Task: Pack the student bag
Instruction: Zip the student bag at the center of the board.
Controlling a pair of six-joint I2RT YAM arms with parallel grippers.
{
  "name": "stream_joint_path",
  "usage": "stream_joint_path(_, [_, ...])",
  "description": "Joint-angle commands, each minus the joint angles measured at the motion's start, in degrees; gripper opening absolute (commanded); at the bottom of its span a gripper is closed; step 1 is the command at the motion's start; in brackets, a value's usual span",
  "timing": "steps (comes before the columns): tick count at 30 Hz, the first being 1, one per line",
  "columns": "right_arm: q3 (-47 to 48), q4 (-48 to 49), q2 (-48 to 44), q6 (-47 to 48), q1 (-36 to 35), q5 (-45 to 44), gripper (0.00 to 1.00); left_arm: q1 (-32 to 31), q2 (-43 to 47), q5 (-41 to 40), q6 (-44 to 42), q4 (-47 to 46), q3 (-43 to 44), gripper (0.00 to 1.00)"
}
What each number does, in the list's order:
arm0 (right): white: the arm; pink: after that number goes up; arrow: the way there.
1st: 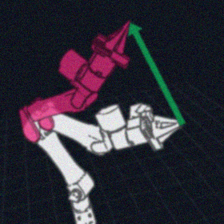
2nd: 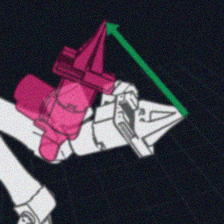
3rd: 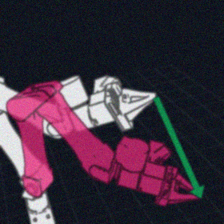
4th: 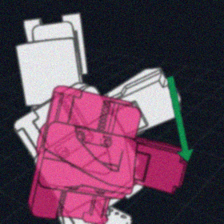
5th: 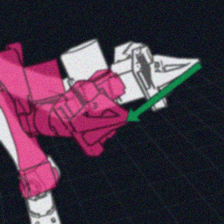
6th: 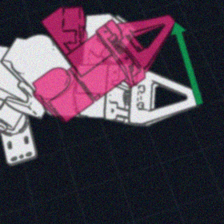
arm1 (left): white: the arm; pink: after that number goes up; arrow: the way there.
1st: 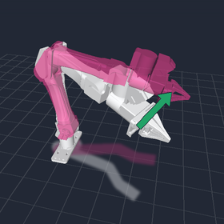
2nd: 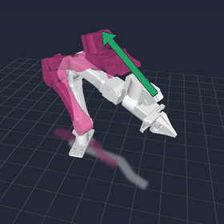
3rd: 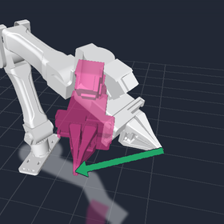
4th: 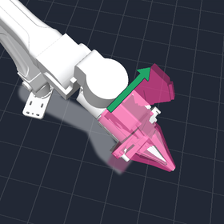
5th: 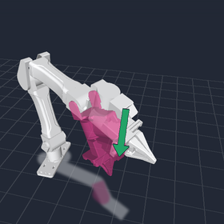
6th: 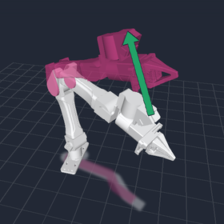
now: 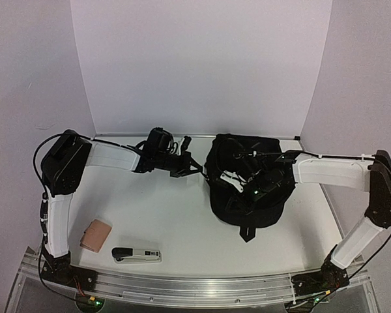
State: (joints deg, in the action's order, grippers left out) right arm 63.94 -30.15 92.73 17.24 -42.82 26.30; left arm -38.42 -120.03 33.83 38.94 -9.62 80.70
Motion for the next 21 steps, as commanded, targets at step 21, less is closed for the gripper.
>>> stream_joint_path(21, [24.7, -3.8, 13.3, -6.0, -6.6, 0.9, 0.14, 6.9, -4.6, 1.7, -5.1, 11.1, 17.3, 0.14])
